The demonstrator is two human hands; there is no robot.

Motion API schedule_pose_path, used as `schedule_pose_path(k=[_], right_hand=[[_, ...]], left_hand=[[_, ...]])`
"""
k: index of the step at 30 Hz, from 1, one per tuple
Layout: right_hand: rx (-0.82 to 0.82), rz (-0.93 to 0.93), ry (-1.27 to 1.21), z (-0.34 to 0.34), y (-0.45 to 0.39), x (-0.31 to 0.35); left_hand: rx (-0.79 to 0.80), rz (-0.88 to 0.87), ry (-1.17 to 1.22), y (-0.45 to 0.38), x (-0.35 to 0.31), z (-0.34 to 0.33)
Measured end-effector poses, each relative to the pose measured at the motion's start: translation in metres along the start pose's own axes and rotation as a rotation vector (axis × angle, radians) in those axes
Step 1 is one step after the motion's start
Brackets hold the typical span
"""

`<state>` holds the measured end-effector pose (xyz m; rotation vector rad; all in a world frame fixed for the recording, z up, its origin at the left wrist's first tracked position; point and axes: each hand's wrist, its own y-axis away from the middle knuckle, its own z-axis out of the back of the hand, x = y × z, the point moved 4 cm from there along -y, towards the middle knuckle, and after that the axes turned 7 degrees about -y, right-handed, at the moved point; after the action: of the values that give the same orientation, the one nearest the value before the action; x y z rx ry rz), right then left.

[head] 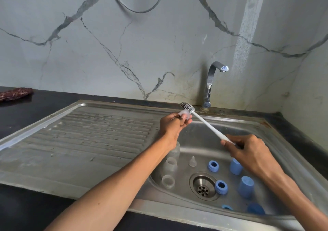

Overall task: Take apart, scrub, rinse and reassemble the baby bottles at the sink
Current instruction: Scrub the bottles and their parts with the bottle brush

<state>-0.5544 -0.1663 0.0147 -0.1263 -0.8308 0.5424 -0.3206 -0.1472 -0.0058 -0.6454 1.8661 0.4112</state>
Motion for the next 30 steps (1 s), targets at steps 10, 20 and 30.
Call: schedule_pose_path(k=[10, 20, 30], right_hand=[[0.069, 0.007, 0.034, -0.006, 0.006, 0.006], [0.002, -0.06, 0.08, 0.011, 0.002, 0.003], [0.06, -0.048, 0.023, 0.0, 0.0, 0.002]], left_hand=[[-0.188, -0.071, 0.082, -0.021, -0.003, 0.033], [-0.135, -0.401, -0.499, -0.022, 0.002, 0.026], [-0.199, -0.533, -0.622, -0.024, -0.004, 0.032]])
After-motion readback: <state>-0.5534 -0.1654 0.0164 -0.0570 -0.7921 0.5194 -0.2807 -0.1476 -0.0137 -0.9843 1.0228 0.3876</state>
